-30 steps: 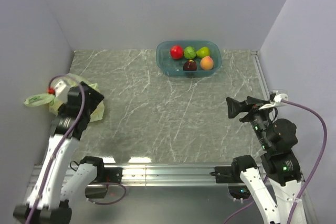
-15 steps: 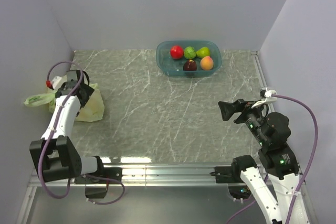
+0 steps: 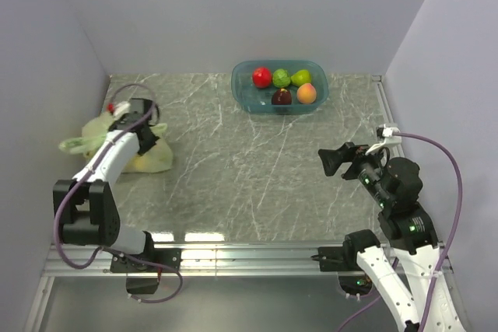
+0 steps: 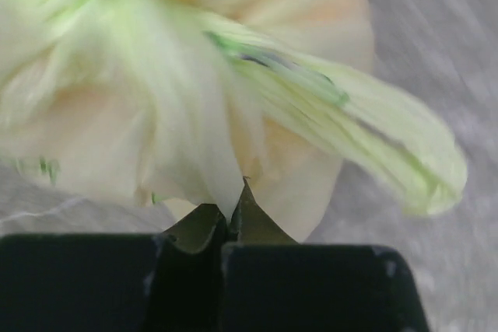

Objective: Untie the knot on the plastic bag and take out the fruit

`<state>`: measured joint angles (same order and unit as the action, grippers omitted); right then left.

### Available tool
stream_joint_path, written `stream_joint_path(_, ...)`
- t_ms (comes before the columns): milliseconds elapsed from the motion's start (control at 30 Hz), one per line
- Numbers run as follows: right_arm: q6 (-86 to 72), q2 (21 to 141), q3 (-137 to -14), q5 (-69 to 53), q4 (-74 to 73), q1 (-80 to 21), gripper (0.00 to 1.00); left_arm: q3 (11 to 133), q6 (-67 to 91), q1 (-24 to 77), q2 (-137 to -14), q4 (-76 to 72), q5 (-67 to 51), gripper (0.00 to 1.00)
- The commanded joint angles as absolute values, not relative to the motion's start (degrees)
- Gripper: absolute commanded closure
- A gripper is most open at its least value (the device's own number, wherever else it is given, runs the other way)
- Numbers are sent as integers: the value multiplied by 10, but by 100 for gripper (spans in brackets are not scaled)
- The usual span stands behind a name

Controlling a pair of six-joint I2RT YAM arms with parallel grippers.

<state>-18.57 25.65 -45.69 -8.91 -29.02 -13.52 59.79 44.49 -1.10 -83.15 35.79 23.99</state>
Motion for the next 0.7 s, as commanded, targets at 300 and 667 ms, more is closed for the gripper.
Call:
stream_joint_path(300,-174,320,-485,-154,-232,-141,0,609,301,539,-743,345,124,99)
stream_joint_path(667,-200,437,-495,-153,-247,-208,0,547,430,635,-714,440,269,91)
